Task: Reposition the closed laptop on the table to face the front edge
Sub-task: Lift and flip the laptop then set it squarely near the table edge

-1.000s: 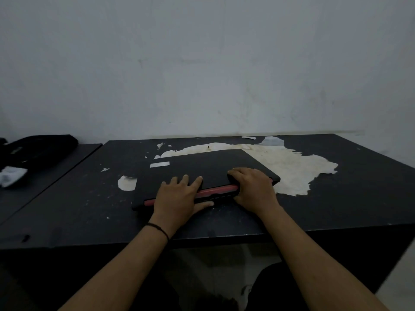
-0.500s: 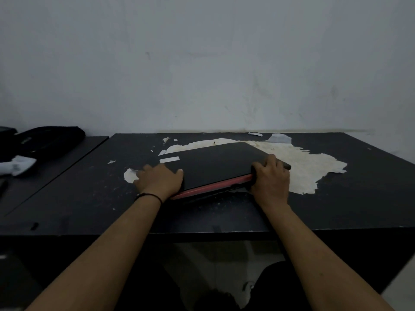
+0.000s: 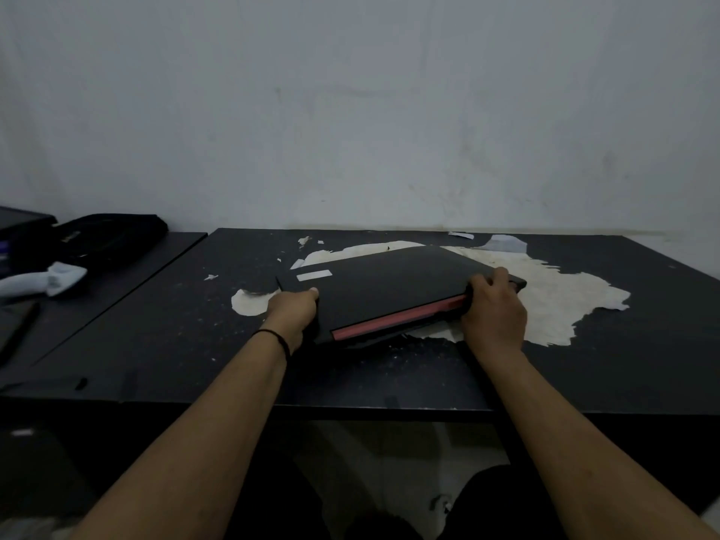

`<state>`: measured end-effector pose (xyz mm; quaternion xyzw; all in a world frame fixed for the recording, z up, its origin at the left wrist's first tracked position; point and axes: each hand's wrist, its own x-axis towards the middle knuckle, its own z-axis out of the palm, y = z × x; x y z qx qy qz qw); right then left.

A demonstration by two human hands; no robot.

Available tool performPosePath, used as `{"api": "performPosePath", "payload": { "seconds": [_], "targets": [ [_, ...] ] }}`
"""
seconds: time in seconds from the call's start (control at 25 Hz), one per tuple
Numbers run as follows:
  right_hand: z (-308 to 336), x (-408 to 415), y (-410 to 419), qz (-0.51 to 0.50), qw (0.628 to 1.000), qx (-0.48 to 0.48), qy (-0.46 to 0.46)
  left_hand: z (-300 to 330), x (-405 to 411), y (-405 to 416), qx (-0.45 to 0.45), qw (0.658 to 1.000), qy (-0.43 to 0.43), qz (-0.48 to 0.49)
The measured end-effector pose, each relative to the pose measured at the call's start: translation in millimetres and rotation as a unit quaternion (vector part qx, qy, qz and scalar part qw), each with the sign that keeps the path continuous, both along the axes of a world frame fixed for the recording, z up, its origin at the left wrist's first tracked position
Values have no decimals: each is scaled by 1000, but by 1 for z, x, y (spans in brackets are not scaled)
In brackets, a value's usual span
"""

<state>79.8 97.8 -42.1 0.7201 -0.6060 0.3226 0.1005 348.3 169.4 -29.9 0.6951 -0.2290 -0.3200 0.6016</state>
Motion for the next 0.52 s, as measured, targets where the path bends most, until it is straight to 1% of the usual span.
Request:
{"api": "performPosePath", "payload": {
  "seconds": [0.12, 0.2, 0.24, 0.28, 0.32, 0.36, 0.4, 0.44, 0.48, 0.52],
  "targets": [
    [6, 2, 16, 6, 999, 45, 10, 8, -5, 1, -9, 1000, 19, 7],
    [12, 5, 38, 35, 997, 75, 2, 18, -9, 1, -16, 1000, 22, -3],
    [12, 8, 55, 53, 994, 86, -32, 25, -14, 2, -20, 999, 28, -12],
    [13, 13, 77, 71, 988, 86, -102, 31, -19, 3, -23, 999, 40, -23],
    [11, 22, 101, 89, 972, 80, -205, 36, -24, 4, -27, 998, 54, -34],
    [7, 34, 126, 101, 937, 85, -322, 39, -28, 7, -32, 996, 74, -44],
    [6, 46, 149, 106, 884, 123, -439, 43, -33, 10, -36, 993, 98, -55],
    [7, 56, 165, 113, 808, 196, -544, 46, -39, 13, -36, 990, 123, -66],
    [10, 63, 174, 125, 720, 279, -623, 49, -47, 17, -36, 986, 144, -78],
    [16, 67, 175, 144, 639, 351, -669, 51, -55, 21, -37, 982, 159, -90]
  ]
}}
